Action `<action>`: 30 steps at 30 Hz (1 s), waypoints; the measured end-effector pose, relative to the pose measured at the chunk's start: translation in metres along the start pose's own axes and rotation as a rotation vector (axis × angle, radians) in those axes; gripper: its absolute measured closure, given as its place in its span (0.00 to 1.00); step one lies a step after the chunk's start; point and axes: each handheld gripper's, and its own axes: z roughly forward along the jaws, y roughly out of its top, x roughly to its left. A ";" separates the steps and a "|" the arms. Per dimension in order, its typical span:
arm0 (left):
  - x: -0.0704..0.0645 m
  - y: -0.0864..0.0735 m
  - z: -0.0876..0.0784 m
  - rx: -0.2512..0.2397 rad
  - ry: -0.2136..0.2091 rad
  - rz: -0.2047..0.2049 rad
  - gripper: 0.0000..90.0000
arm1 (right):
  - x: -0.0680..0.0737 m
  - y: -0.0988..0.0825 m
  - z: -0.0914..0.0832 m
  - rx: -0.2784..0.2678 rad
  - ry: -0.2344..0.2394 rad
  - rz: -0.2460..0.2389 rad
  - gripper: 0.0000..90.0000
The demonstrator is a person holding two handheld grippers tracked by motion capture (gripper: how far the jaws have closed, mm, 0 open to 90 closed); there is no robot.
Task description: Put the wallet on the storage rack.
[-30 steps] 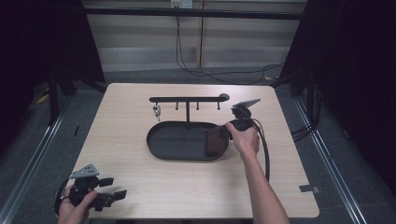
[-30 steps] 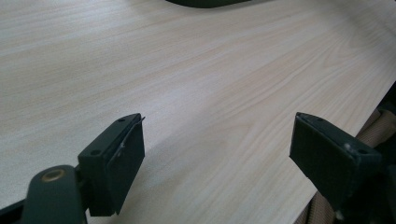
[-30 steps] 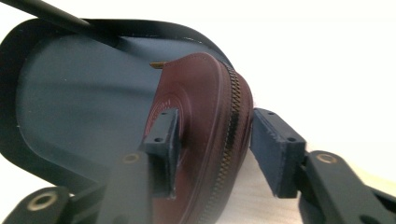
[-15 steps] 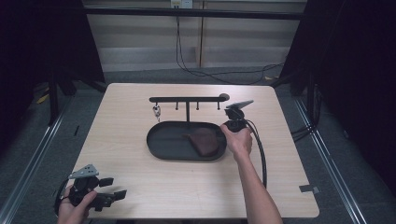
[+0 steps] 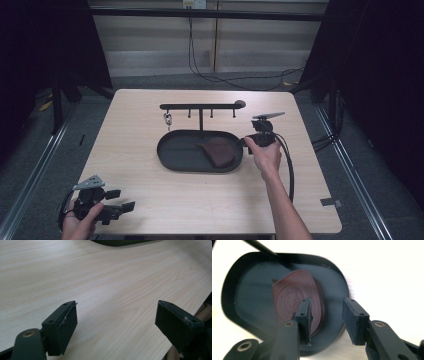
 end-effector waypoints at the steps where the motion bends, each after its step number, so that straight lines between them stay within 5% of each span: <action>1: 0.000 0.000 0.000 -0.003 -0.001 -0.006 0.20 | -0.002 -0.005 -0.001 0.001 0.008 -0.006 0.63; 14: 0.000 0.000 -0.002 -0.014 0.003 -0.017 0.20 | -0.009 -0.048 -0.030 -0.092 0.023 -0.112 0.37; 24: 0.000 0.000 -0.003 -0.021 0.011 -0.021 0.20 | -0.017 -0.100 -0.042 -0.149 -0.005 -0.181 0.35; 30: 0.000 0.000 -0.003 -0.022 0.010 -0.018 0.20 | -0.024 -0.119 -0.039 -0.181 0.003 -0.170 0.32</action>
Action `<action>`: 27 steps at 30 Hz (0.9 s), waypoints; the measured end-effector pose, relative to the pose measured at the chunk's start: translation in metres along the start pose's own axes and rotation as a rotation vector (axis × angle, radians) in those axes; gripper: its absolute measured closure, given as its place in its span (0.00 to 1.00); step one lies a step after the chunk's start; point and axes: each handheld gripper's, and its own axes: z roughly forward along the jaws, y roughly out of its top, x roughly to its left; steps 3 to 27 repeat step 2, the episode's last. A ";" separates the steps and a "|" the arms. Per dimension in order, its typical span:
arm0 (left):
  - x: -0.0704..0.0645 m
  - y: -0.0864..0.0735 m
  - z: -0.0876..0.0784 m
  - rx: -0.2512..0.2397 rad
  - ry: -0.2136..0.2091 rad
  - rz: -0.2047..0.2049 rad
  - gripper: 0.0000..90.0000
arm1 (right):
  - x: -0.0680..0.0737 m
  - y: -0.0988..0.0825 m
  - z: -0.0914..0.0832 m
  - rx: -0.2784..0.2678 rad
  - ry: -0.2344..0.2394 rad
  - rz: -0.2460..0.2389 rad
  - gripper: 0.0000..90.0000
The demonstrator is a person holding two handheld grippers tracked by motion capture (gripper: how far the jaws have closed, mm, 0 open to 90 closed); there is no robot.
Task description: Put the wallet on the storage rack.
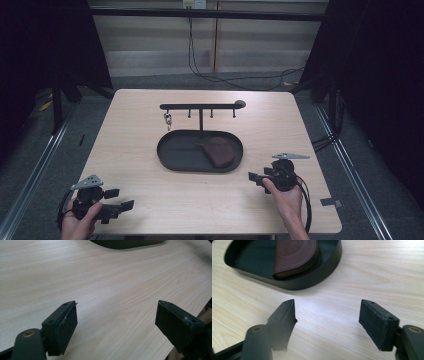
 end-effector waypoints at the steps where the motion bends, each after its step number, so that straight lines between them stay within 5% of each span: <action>1: 0.000 0.000 0.000 0.000 -0.003 0.000 0.20 | -0.001 0.000 -0.001 -0.005 -0.003 0.001 0.31; 27: 0.000 0.000 -0.001 0.004 -0.003 0.005 0.20 | -0.002 0.000 -0.002 -0.014 0.002 0.001 0.31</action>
